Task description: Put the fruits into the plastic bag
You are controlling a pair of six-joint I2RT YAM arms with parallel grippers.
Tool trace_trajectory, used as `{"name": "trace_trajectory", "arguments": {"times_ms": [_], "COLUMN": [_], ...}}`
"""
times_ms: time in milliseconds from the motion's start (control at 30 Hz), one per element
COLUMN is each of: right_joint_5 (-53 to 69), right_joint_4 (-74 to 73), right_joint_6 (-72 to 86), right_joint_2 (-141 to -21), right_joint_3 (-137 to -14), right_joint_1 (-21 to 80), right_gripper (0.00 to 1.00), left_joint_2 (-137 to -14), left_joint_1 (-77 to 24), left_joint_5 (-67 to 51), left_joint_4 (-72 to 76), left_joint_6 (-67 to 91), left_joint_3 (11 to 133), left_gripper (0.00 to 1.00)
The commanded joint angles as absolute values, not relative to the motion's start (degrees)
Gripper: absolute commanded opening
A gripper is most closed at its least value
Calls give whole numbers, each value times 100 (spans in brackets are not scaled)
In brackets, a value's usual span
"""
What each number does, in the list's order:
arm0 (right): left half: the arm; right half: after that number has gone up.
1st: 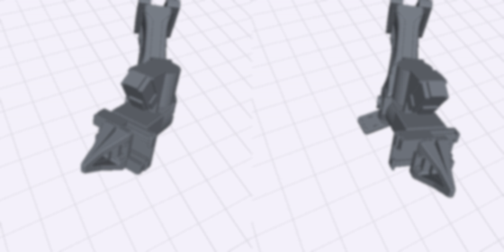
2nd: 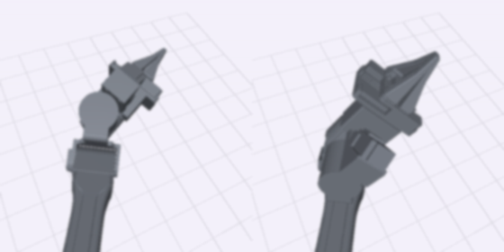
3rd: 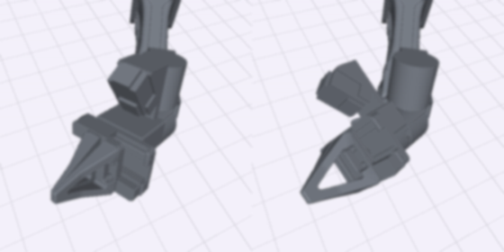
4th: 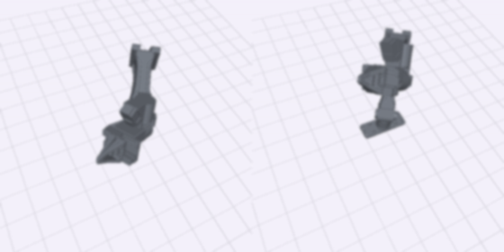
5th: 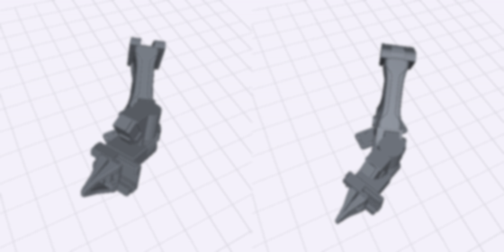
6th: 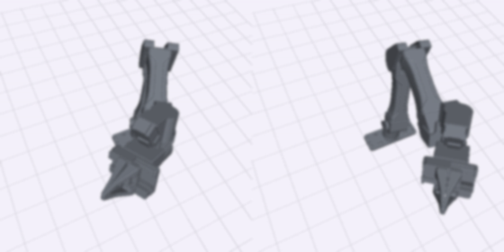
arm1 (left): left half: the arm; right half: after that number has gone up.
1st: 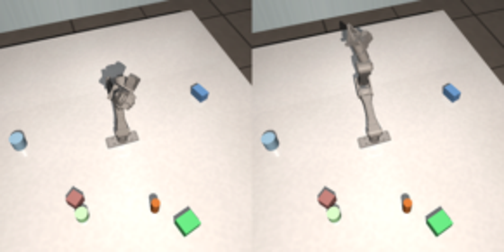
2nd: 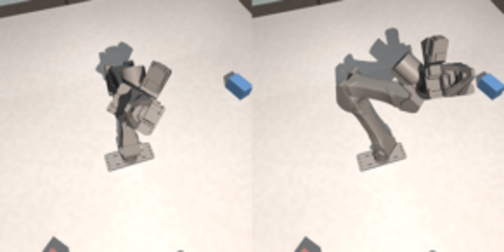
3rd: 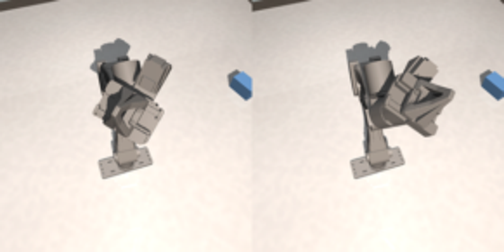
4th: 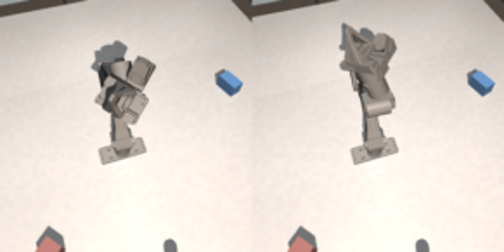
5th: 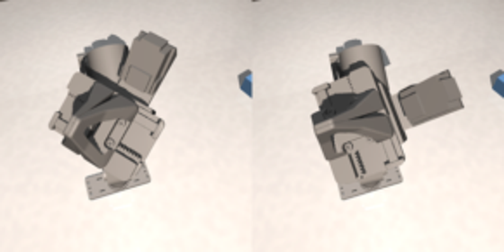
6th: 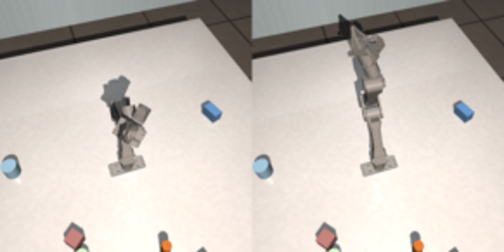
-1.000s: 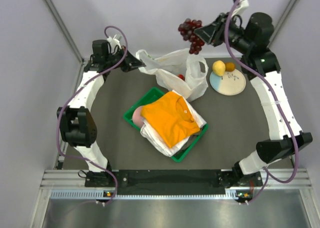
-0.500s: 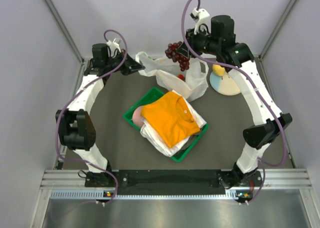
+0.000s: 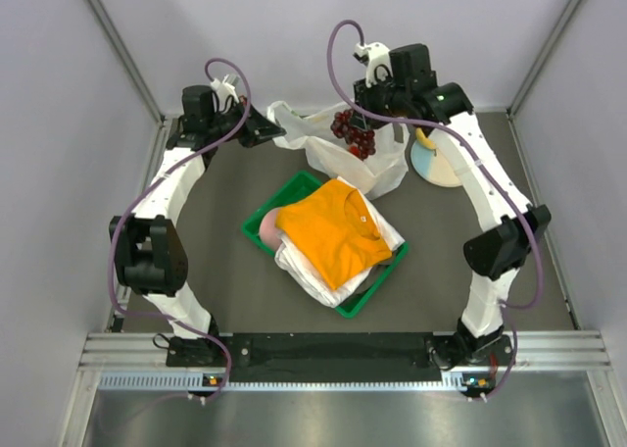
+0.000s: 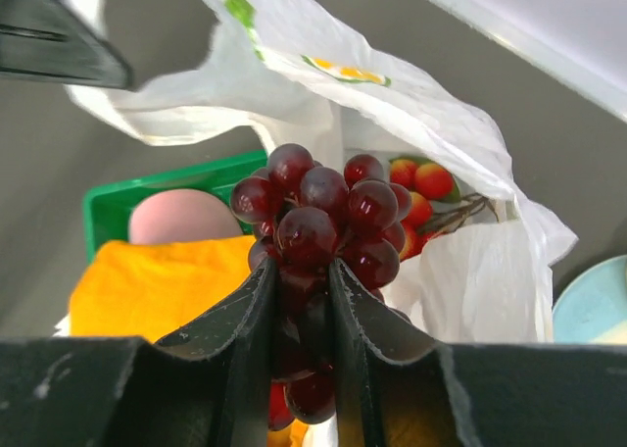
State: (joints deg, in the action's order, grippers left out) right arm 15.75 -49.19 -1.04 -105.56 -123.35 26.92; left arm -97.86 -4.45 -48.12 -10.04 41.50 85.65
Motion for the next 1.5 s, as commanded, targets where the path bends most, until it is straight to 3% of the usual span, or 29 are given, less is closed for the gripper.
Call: {"name": "trace_trajectory", "arguments": {"times_ms": [0,433,700,1000,1467], "right_joint_5": [1144,-122,-289,-1063,-273], "right_joint_4": [-4992,-3850,-3823,-3121,-3225], "right_joint_6": [-272,167,149,201,668], "right_joint_2": [-10968,-11285,-11794,-12005,-12867], "right_joint_3": [-12954,-12841,-12771,-11980,-12015], "right_joint_1": [2769,2769,2830,3252,3261], "right_gripper": [0,0,0,0,0], "left_joint_2": [-9510,-9536,-9563,-9633,-9510], "left_joint_1": [-466,-466,-466,-466,-466], "left_joint_5": [-4781,-4781,-4790,-4825,-4755], "left_joint_4": [-729,-800,-756,-747,-729], "left_joint_6": [4131,4104,4140,4175,4157], "left_joint_3": [8657,8763,8815,8912,8798], "left_gripper": [0,0,0,0,0]}}
